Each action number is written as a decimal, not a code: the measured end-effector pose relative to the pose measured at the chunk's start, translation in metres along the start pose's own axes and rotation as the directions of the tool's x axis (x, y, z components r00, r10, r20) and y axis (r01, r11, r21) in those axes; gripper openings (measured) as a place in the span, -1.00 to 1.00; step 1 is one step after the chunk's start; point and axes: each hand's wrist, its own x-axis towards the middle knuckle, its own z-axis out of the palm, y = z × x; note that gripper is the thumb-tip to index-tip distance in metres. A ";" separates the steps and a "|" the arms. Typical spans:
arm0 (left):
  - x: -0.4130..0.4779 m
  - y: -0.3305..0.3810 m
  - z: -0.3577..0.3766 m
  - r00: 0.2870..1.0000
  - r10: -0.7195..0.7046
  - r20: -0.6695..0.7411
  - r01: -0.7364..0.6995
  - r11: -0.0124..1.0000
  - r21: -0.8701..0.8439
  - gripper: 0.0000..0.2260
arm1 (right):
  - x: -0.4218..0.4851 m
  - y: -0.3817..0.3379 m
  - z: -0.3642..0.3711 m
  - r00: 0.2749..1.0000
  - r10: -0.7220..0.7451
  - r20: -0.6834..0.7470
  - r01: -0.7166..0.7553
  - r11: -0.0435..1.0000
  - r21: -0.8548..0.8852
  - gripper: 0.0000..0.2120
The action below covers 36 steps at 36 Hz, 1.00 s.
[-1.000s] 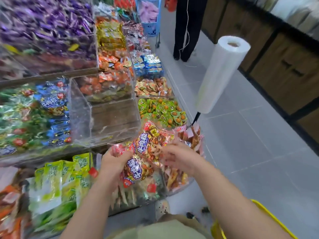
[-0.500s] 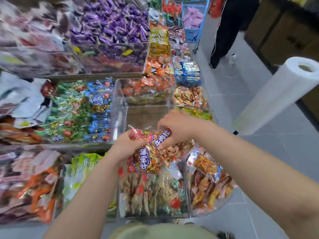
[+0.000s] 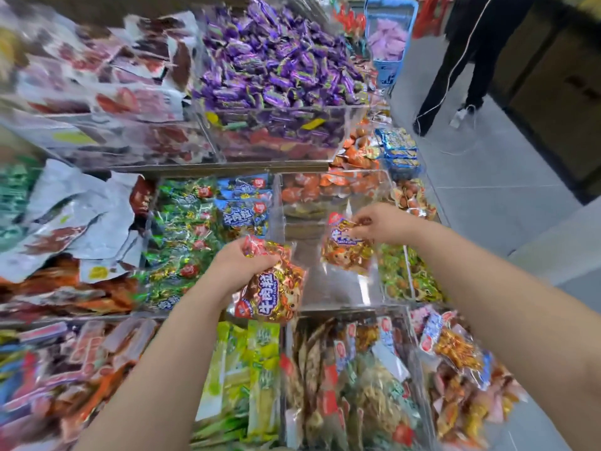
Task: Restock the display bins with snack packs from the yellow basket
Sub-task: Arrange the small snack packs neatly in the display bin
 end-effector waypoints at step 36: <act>0.069 0.032 -0.032 1.000 -0.022 0.000 0.020 0.920 -0.391 -0.68 | 0.162 0.015 0.136 0.764 0.620 -0.178 -0.215 0.506 0.835 -0.55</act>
